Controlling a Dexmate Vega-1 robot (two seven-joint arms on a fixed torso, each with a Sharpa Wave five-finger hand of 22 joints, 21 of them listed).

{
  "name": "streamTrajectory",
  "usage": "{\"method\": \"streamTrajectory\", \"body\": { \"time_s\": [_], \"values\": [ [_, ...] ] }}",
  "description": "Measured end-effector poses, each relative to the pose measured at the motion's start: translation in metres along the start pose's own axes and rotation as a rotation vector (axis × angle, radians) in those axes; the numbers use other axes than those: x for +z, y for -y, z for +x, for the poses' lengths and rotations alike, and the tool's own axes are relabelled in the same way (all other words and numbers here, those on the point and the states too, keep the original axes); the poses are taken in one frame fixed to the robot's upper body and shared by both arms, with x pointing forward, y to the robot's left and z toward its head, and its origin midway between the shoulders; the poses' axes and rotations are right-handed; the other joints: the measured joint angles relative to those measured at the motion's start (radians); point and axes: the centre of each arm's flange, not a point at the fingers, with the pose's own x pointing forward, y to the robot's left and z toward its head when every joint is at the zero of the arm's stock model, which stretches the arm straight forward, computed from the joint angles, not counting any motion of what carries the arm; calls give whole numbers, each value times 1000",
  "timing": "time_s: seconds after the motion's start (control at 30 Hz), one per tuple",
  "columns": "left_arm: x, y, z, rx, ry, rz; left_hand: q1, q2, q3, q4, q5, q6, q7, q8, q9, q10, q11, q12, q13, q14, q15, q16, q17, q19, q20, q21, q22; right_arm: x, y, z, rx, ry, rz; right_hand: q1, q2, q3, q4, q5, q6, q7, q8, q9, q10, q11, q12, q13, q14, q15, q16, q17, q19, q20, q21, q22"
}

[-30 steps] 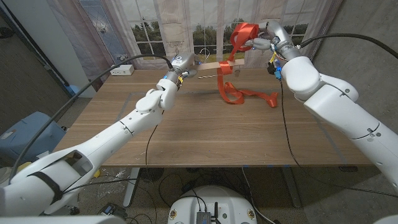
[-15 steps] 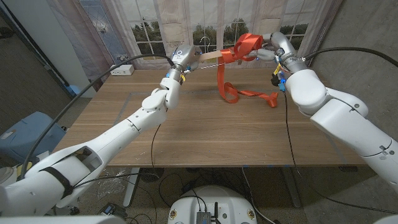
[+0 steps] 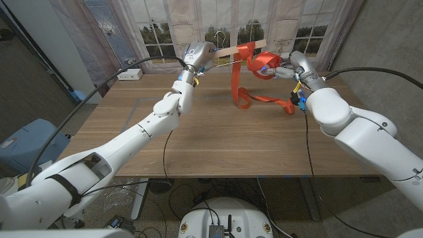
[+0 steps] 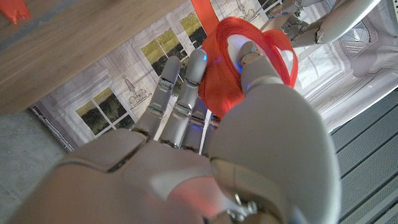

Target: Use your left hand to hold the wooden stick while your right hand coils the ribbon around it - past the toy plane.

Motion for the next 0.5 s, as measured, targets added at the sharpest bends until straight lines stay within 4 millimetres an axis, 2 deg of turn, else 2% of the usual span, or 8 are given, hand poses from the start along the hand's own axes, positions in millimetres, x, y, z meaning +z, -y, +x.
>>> {"method": "streamTrajectory", "body": {
  "time_s": [0.5],
  "values": [
    [5, -15, -1, 70, 21, -82, -2, -2, 5, -5, 0, 5, 5, -5, 0, 5, 5, -4, 2, 5, 5, 1, 4, 0, 0, 7, 0, -38, -11, 7, 58, -111, 81, -1, 1, 0, 0, 0, 0, 0, -4, 0, 0, 0, 0, 0, 0, 0, 11, -10, -7, 7, 8, 0]
  ]
}}
